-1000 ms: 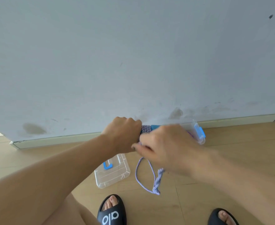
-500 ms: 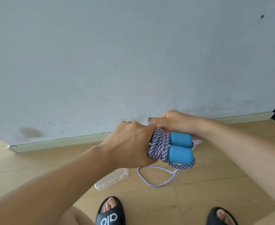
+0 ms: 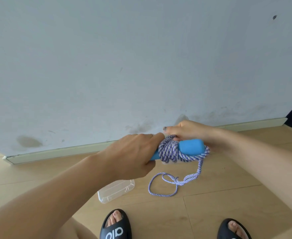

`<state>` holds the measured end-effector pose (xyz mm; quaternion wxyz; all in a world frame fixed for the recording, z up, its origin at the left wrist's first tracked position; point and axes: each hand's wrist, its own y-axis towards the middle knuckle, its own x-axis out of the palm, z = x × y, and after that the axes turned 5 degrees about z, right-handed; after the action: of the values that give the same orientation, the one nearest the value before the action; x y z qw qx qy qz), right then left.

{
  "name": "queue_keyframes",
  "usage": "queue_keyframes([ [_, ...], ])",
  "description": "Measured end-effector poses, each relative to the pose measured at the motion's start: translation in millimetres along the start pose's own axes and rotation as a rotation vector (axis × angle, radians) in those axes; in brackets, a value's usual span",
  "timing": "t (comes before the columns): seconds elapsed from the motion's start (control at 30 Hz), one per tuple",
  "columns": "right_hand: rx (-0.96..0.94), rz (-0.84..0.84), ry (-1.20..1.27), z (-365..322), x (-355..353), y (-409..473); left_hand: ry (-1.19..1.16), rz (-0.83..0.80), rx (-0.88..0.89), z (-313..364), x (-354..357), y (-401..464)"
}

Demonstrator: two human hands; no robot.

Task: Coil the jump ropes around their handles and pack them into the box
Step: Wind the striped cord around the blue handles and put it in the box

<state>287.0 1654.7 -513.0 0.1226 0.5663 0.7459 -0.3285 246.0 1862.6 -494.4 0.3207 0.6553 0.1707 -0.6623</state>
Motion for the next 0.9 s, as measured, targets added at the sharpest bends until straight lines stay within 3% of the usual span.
queue_keyframes([
  [0.1, 0.035, 0.055, -0.039, -1, -2, 7, 0.153, 0.137, 0.091, -7, -9, 2],
  [0.2, 0.030, -0.004, -0.119, -9, -1, 2, 0.223, 0.209, 0.130, -8, -13, 5],
  [0.27, 0.021, -0.035, -0.009, -11, -2, -7, 0.230, 0.225, 0.114, -9, -14, 5],
  [0.4, 0.023, -0.176, 0.434, 2, -4, -12, 0.208, 0.278, 0.013, -13, -14, 3],
  [0.6, 0.084, -0.150, 0.291, -2, 18, -7, 0.136, 0.219, -0.273, -10, -16, 11],
  [0.73, 0.143, -0.103, 0.288, -8, 37, -13, -0.137, 0.186, -0.449, -22, -9, 20],
  [0.9, 0.035, 0.078, 0.165, -16, 45, -25, -0.086, 0.071, -0.597, -62, 3, 19],
])
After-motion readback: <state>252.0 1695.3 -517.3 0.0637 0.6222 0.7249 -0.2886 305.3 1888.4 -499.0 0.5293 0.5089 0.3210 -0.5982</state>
